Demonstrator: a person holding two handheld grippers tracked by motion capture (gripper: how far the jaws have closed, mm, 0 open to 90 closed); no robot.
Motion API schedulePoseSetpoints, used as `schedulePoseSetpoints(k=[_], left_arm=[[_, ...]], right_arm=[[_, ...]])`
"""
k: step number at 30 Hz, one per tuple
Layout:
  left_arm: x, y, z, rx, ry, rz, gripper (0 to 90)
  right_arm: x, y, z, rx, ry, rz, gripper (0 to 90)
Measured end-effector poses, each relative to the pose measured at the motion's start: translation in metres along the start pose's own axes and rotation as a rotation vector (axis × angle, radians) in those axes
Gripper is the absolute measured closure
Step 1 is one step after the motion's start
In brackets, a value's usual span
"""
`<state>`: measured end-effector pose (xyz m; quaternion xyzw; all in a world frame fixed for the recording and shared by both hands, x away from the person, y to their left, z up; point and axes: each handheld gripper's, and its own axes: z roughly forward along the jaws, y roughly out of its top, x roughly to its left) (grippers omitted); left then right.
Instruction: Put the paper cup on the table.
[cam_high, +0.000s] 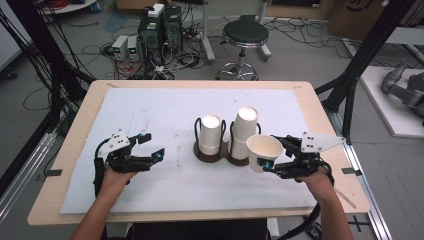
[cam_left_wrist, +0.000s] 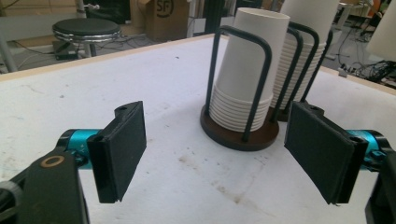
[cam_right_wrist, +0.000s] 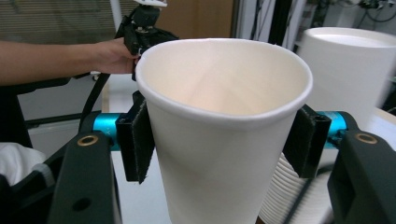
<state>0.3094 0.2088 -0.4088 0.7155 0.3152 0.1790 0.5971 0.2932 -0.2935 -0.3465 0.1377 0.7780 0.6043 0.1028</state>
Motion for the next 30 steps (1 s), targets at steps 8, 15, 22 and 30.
schedulePoseSetpoints(k=[8,15,22,30], left_arm=[[0.002,-0.007,-0.002,-0.007,0.012,-0.005,20.8],[0.002,-0.007,-0.002,-0.013,0.011,-0.002,20.8],[0.002,-0.008,-0.002,-0.009,0.005,0.003,20.8],[0.002,-0.008,-0.002,-0.008,0.007,0.001,20.8]], right_arm=[[-0.012,-0.01,-0.03,-0.013,-0.101,0.025,36.3],[-0.02,-0.018,-0.039,-0.044,-0.188,0.059,36.3],[-0.029,-0.027,-0.038,-0.052,-0.336,0.094,36.3],[-0.04,-0.036,-0.034,-0.043,-0.485,0.141,36.4]])
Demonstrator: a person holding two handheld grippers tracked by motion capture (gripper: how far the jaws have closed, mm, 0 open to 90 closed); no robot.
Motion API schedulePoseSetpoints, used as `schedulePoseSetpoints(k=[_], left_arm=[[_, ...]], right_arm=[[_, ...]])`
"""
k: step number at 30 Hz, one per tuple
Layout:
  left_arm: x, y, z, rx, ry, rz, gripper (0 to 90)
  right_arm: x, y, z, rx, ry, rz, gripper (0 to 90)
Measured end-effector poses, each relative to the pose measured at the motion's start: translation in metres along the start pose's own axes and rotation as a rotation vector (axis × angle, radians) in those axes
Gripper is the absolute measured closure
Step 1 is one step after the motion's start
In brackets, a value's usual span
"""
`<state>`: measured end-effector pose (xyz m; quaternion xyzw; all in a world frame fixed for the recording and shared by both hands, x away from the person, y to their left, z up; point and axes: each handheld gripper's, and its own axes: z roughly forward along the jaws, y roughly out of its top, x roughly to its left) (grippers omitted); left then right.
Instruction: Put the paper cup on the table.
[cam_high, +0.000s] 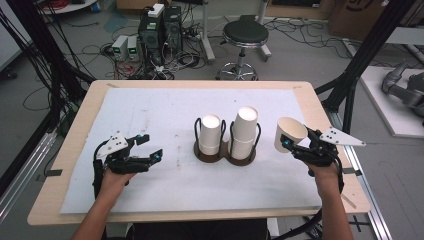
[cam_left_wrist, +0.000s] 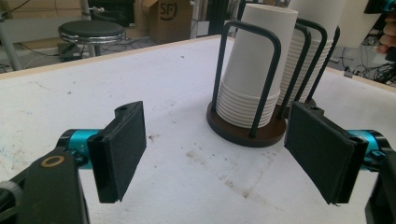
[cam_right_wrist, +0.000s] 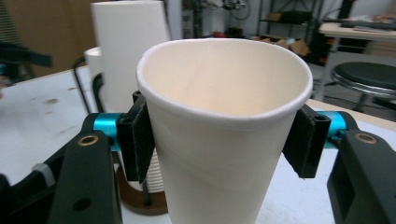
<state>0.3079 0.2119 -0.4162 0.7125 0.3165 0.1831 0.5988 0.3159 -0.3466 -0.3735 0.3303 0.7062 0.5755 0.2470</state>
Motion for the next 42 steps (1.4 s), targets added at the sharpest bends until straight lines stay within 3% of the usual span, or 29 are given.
schedulePoseSetpoints(k=[6,11,18,21,26,42], left_arm=[[0.0,0.0,0.002,0.005,-0.004,0.001,20.8],[0.0,0.0,0.002,0.005,-0.007,0.0,20.8],[0.001,-0.001,0.002,0.006,-0.005,-0.001,20.8],[0.0,-0.001,0.002,0.006,-0.003,-0.003,20.8],[0.0,-0.001,0.001,0.004,-0.006,-0.001,21.1],[0.001,0.0,0.0,0.002,0.0,0.001,21.1]], right_arm=[[-0.006,-0.006,0.01,0.005,-0.099,0.029,36.5],[-0.012,-0.012,0.023,0.047,-0.144,0.044,36.5],[-0.013,-0.019,0.042,0.113,-0.146,0.027,36.5],[-0.015,-0.022,0.046,0.125,-0.146,0.049,36.4],[-0.018,-0.026,0.055,0.154,-0.159,0.043,36.5],[-0.026,-0.037,0.061,0.299,-0.171,0.07,35.6]])
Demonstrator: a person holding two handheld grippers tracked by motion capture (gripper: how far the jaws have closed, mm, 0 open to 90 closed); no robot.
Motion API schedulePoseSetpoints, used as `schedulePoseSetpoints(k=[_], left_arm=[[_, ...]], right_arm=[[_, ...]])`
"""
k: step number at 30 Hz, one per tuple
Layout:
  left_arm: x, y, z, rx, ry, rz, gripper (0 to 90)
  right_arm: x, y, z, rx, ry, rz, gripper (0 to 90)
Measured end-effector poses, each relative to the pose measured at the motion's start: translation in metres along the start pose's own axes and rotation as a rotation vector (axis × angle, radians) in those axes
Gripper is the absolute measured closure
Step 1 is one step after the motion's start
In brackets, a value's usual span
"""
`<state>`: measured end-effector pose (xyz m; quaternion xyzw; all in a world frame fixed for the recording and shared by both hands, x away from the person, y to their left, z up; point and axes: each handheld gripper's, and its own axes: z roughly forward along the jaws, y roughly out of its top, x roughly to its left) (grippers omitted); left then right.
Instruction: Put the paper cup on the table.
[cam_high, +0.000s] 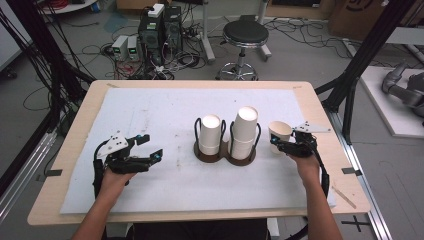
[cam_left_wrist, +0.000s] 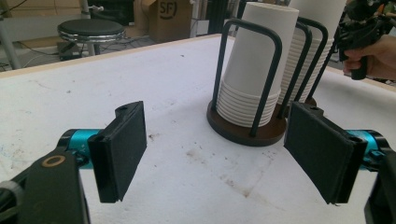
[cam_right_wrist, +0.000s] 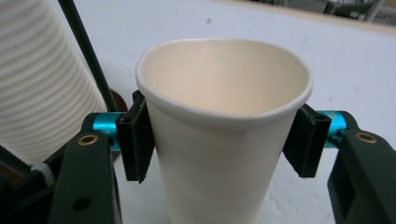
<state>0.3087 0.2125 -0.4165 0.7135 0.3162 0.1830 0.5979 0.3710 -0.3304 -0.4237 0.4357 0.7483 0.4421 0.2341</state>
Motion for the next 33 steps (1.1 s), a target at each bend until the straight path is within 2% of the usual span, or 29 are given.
schedulePoseSetpoints(k=[3,8,16,21,26,33], left_arm=[[0.001,0.0,-0.001,0.003,0.001,0.001,21.1],[0.0,0.0,-0.001,0.002,0.002,-0.001,21.1],[0.0,0.0,0.001,0.006,-0.003,0.001,21.1],[0.0,0.0,0.001,0.008,-0.005,-0.001,21.1],[-0.001,-0.001,0.002,0.01,-0.006,-0.004,21.1],[0.0,-0.001,0.001,0.013,-0.006,-0.005,21.1]], right_arm=[[-0.003,0.0,-0.003,0.01,0.01,0.021,35.6],[-0.006,-0.008,-0.008,-0.014,0.024,0.039,35.7],[-0.008,-0.014,-0.014,-0.013,0.031,0.04,35.2],[-0.008,-0.019,-0.018,-0.02,0.034,0.044,28.8],[-0.009,-0.023,-0.021,-0.019,0.029,0.073,20.3],[-0.008,-0.028,-0.034,-0.014,0.02,0.068,20.0]])
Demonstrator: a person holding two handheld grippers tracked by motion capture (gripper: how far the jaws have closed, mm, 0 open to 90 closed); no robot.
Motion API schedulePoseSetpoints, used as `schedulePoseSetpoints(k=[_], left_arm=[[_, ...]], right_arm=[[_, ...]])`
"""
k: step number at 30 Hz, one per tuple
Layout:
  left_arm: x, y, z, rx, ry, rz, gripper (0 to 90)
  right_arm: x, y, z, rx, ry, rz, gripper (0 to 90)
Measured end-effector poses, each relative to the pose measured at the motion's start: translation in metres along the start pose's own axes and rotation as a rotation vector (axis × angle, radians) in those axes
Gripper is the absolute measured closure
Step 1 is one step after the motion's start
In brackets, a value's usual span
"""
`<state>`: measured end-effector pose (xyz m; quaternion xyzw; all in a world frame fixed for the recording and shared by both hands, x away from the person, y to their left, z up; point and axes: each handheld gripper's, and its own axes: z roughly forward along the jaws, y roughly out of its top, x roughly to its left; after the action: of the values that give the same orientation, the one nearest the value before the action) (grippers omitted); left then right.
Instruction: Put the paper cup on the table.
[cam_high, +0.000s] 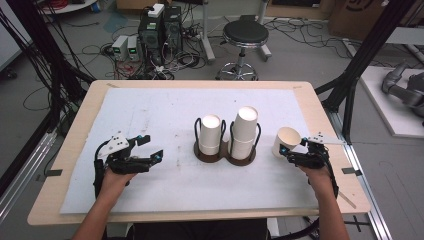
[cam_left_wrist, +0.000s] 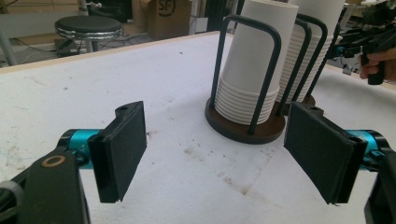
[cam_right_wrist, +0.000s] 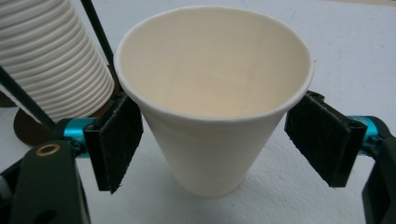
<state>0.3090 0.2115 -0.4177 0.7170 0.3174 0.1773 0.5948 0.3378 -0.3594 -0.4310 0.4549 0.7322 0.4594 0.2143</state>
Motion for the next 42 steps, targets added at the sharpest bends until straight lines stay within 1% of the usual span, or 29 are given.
schedulePoseSetpoints(k=[5,9,10,16,20,23,25,28,32,34,37,42], left_arm=[[0.001,0.0,-0.001,-0.003,0.002,-0.003,21.1],[0.0,0.001,0.0,-0.003,0.0,0.0,21.1],[0.0,0.001,0.0,-0.002,0.0,0.0,21.1],[0.003,0.001,0.0,-0.008,-0.003,-0.007,21.1],[0.004,0.002,0.0,-0.019,-0.004,-0.01,21.1],[0.004,0.002,0.002,-0.027,-0.008,-0.017,21.1],[0.005,0.002,0.003,-0.034,-0.012,-0.019,21.1],[0.006,0.003,0.004,-0.039,-0.018,-0.024,21.1],[0.008,0.003,0.003,-0.047,-0.017,-0.032,21.1],[0.009,0.004,0.003,-0.053,-0.014,-0.034,21.1],[0.008,0.004,0.003,-0.053,-0.014,-0.035,21.1],[0.007,0.003,0.0,-0.051,-0.016,-0.03,21.1]], right_arm=[[0.0,-0.005,-0.013,0.004,0.005,-0.016,20.0],[-0.001,-0.009,-0.019,0.008,0.006,-0.008,20.0],[0.0,-0.01,-0.022,0.007,0.01,-0.005,20.0],[0.01,-0.009,-0.04,-0.022,0.029,-0.026,20.0],[0.018,-0.004,-0.051,-0.071,0.051,-0.038,20.1],[0.023,0.0,-0.057,-0.127,0.094,-0.034,20.1],[0.027,0.002,-0.058,-0.152,0.105,-0.048,20.0],[0.032,0.006,-0.059,-0.175,0.098,-0.078,20.1],[0.037,0.009,-0.059,-0.207,0.093,-0.107,20.0],[0.04,0.011,-0.059,-0.207,0.102,-0.111,20.1],[0.044,0.012,-0.058,-0.198,0.102,-0.138,20.1],[0.048,0.016,-0.059,-0.205,0.109,-0.141,20.1]])
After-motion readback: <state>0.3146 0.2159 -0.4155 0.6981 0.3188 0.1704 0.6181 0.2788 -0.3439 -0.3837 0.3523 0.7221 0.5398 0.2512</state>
